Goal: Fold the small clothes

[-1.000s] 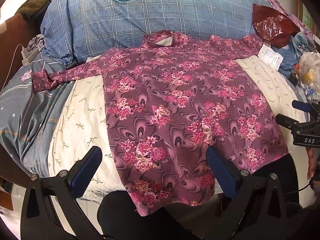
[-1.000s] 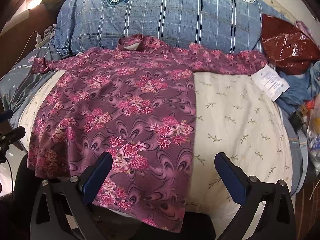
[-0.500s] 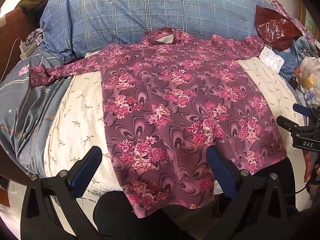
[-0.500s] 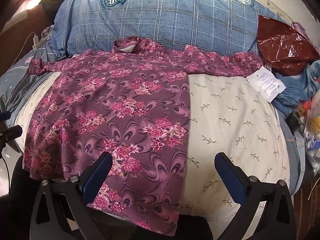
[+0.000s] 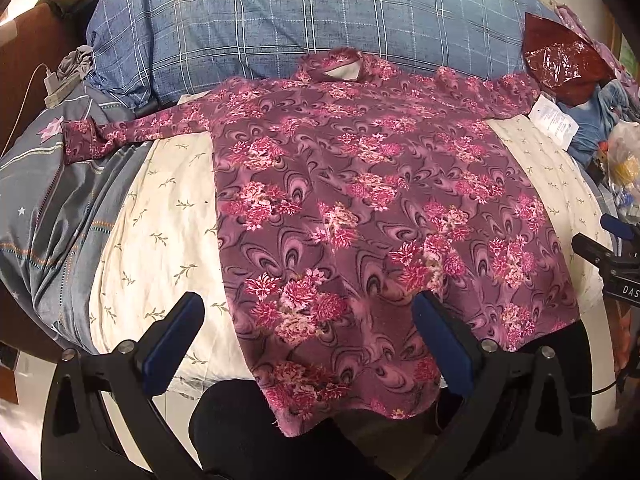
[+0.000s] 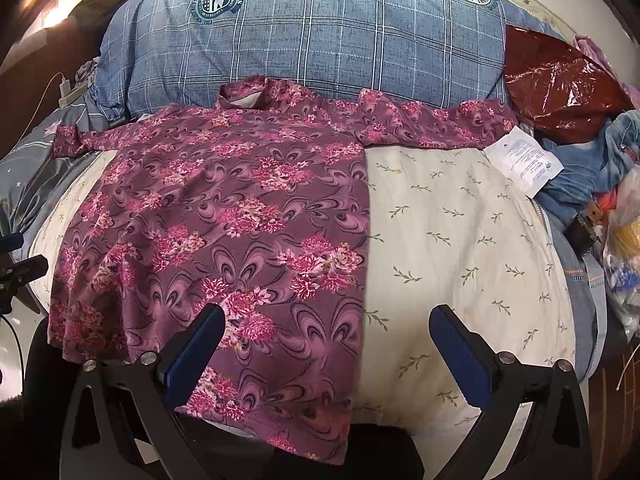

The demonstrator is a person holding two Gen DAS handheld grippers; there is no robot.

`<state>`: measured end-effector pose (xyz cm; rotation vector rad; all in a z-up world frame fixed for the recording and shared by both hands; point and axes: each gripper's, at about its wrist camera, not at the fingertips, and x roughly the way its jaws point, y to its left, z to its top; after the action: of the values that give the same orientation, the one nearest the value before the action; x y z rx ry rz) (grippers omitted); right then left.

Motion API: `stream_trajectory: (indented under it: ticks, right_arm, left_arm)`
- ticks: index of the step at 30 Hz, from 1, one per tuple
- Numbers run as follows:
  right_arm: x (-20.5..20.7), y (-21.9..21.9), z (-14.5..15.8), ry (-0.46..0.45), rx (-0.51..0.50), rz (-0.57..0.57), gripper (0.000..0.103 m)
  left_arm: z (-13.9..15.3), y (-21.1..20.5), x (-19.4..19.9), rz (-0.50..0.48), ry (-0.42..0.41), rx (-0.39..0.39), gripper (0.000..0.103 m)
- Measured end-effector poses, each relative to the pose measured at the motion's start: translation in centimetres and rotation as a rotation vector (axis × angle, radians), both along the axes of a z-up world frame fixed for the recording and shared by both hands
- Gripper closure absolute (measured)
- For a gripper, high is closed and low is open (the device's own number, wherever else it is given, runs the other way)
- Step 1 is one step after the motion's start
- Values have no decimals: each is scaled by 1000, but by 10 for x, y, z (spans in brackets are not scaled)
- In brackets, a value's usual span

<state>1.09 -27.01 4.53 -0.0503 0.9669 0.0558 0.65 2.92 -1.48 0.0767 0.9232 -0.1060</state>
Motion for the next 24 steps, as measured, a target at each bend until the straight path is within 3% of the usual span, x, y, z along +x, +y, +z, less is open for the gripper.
stream_trajectory:
  ticks: [24]
  right_arm:
    - [-11, 6, 6, 11, -43, 1, 0]
  left_arm:
    - [0, 9, -10, 12, 0, 1, 0]
